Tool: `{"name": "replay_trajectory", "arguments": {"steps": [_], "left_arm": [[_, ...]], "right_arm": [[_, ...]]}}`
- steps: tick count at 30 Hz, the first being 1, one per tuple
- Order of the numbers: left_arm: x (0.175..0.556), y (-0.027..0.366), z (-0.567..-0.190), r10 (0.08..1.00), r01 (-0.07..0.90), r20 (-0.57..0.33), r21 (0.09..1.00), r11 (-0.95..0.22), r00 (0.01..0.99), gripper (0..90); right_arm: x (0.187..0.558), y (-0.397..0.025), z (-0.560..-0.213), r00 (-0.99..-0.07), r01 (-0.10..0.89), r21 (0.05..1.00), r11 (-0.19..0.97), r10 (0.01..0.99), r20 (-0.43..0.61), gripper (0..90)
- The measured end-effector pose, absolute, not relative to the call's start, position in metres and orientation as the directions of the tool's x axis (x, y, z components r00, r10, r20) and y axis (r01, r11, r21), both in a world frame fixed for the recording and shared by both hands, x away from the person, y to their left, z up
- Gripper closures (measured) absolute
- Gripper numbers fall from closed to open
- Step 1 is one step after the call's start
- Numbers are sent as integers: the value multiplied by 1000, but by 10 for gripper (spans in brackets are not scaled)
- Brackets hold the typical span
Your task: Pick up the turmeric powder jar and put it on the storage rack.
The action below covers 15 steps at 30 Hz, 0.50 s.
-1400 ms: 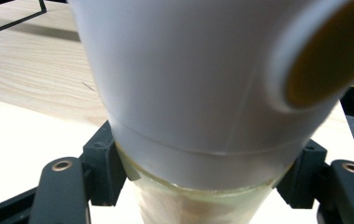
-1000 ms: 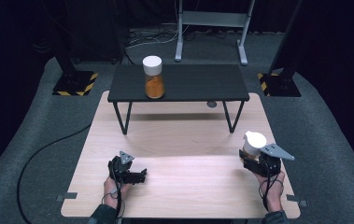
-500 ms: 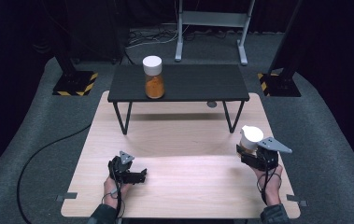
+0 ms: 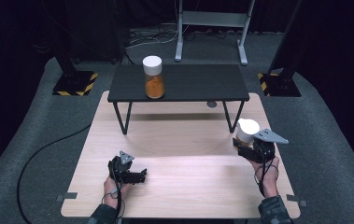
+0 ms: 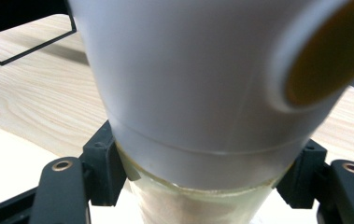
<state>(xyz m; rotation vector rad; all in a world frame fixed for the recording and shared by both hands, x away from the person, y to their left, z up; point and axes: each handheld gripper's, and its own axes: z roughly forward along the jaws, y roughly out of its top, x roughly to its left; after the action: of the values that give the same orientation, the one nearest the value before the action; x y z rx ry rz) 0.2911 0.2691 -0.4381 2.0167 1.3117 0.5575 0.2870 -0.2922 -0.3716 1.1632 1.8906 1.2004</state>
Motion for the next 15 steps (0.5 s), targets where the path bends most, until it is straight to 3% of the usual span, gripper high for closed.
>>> {"name": "replay_trajectory", "arguments": {"steps": [15], "left_arm": [[291,269,-438,914,632,-2,722,-280,407,10]], "right_arm": [[302,-286,-355,-458,338,916,218,888,-43,295]]}}
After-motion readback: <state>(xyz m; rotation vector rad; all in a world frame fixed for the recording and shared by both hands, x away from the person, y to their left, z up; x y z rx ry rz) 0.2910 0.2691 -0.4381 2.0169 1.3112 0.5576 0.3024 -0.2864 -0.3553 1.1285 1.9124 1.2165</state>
